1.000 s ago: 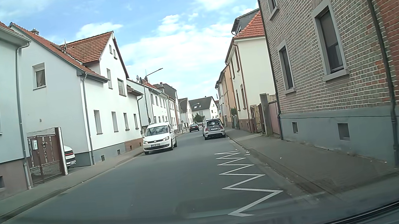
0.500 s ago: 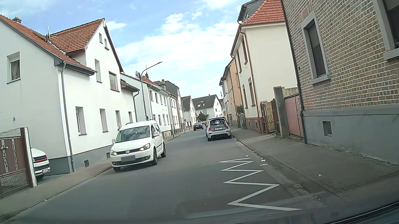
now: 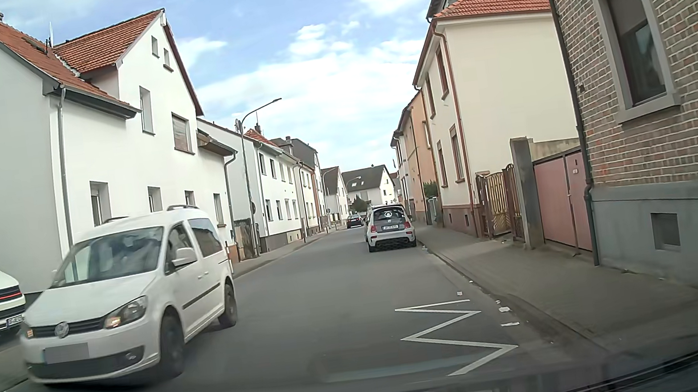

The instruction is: Follow the waypoints while adhering to traffic rules and regulations

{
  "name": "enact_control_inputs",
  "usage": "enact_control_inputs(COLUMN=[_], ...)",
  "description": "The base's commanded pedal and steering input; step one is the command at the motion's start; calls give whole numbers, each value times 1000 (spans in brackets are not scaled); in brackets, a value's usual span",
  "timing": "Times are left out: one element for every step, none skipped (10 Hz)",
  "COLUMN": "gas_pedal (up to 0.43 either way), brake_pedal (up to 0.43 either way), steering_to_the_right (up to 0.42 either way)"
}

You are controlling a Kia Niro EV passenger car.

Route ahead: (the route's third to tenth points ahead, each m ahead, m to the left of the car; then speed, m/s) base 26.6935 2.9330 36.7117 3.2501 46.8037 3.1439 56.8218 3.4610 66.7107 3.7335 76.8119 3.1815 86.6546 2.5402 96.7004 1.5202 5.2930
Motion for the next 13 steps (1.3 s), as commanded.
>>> enact_control_inputs(gas_pedal=[0,20,39,59,67,79,87,98,98,98,98,98,98], brake_pedal=[0,0,0,0,0,0,0,0,0,0,0,0,0], steering_to_the_right=[-31,-38,-47,-56,-66,-78,-87,-97,-104,-106,-106,-106,-106])
